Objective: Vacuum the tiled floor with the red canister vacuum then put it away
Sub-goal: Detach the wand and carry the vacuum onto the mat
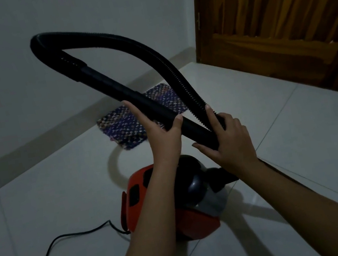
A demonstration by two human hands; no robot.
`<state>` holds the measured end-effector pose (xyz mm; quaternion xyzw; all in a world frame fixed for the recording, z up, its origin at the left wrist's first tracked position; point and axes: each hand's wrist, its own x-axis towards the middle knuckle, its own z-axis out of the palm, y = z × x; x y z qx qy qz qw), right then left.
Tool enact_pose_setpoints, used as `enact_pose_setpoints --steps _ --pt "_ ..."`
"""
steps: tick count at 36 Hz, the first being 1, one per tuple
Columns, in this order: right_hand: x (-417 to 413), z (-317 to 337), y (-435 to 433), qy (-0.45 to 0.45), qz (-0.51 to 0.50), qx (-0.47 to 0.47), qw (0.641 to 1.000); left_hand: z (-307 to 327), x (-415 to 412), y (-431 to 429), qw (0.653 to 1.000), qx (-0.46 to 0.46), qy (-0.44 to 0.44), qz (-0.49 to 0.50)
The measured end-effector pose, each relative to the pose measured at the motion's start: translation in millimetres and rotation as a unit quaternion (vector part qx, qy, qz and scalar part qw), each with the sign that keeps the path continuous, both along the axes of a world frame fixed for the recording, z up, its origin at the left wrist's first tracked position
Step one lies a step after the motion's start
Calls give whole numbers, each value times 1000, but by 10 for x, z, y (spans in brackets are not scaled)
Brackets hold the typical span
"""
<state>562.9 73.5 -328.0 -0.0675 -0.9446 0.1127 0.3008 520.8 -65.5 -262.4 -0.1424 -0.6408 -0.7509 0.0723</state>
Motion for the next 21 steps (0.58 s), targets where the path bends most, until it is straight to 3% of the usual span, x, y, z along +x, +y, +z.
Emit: enact_pose_setpoints --steps 17,21 --pt "-20 -50 -57 5 -9 17 1000 -155 -56 -74 1000 4 -15 -7" --pt "-30 -70 -97 10 -11 27 1000 -278 -89 -239 998 -34 -7 50"
